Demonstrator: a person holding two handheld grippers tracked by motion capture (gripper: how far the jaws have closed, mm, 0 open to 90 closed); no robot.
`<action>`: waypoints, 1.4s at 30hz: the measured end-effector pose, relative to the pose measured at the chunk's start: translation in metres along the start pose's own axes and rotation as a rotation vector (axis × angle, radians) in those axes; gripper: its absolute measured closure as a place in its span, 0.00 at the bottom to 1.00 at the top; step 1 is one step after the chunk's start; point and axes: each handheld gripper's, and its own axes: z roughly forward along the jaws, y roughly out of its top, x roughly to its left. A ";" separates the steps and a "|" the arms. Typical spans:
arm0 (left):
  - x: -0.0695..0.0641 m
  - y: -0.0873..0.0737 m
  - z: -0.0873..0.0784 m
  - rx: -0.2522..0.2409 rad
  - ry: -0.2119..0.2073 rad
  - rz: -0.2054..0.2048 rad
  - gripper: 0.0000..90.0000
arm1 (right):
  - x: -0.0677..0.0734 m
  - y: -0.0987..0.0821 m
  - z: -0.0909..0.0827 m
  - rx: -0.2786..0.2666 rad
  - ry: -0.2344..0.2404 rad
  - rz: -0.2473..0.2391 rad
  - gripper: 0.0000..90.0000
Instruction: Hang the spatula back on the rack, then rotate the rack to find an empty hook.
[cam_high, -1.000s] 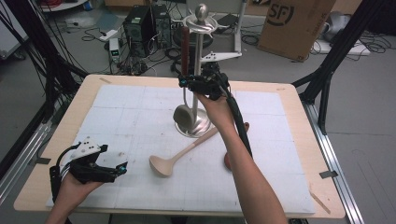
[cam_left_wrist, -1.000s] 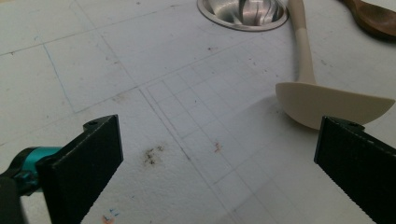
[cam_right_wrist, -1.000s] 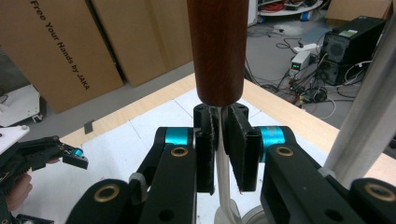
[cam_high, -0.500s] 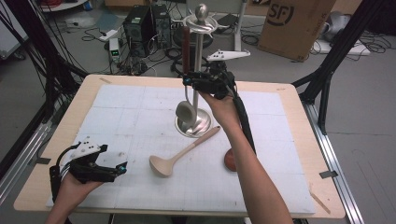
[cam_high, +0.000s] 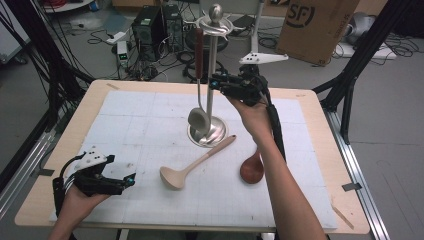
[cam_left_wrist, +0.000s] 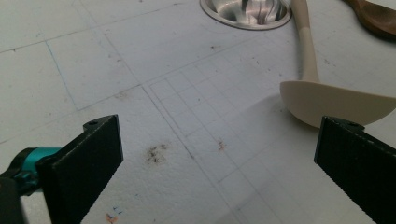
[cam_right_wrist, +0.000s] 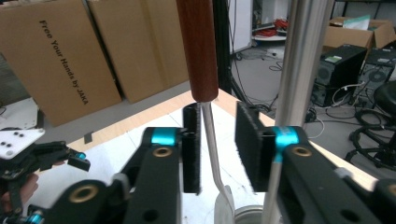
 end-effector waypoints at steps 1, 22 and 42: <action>0.000 0.000 0.000 0.000 0.000 0.000 0.02 | -0.001 0.001 -0.003 -0.001 0.003 -0.002 0.87; -0.001 0.001 0.002 0.000 -0.003 0.005 0.02 | -0.025 0.038 -0.057 -0.080 0.051 -0.027 0.99; -0.002 0.001 0.003 -0.001 -0.009 0.007 0.02 | -0.026 0.072 -0.059 -0.103 0.061 -0.082 0.99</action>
